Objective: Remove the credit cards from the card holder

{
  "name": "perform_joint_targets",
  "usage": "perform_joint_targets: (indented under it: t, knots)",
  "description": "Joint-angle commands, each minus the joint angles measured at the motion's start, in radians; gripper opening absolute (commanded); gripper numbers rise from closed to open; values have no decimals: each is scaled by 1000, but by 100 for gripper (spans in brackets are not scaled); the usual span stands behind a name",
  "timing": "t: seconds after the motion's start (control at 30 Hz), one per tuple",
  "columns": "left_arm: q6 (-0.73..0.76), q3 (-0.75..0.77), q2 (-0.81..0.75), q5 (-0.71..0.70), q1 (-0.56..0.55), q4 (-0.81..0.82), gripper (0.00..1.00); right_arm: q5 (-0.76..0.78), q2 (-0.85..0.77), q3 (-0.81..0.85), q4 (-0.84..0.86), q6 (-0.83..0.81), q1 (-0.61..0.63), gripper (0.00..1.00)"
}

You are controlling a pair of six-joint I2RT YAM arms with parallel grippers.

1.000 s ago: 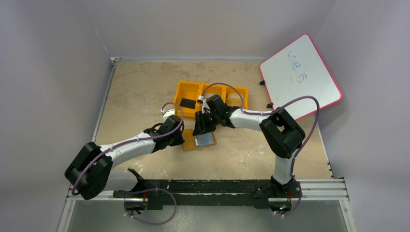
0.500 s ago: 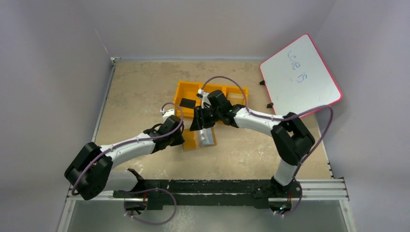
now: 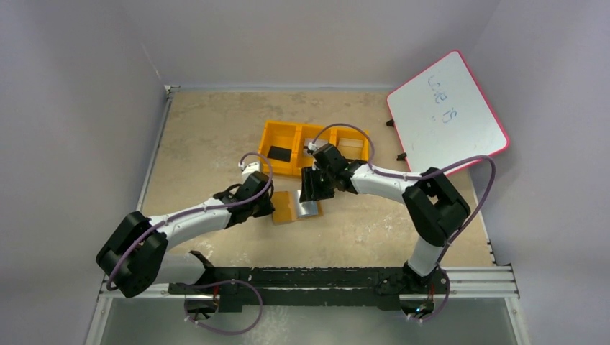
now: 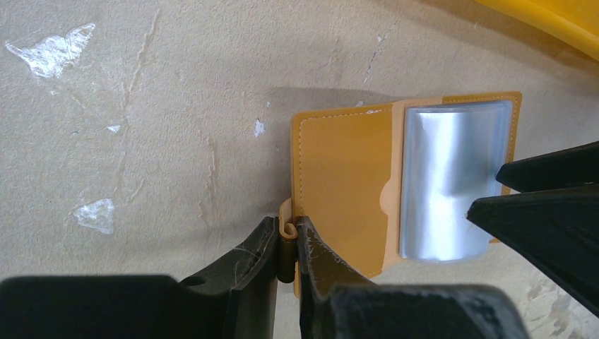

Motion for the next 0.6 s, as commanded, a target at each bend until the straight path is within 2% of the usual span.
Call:
perform_joint_targets:
  t: [0.0, 0.1, 0.27, 0.37, 0.47, 0.57]
  knots:
    - [-6, 2, -15, -2, -3, 39, 13, 21, 1, 10, -15, 24, 0, 54]
    - [-3, 5, -14, 1, -3, 39, 13, 60, 7, 14, -18, 17, 0, 54]
    - [5, 13, -11, 3, -3, 39, 13, -8, 45, 17, -11, 17, 0, 53]
    - [6, 11, -8, 7, -3, 48, 13, -61, 64, 31, 28, 12, 0, 49]
    - [5, 13, 6, 18, -3, 62, 13, -40, 42, 53, 70, 6, 15, 48]
    - [3, 14, 17, 33, -3, 74, 12, -17, 33, 95, 37, -12, 25, 45]
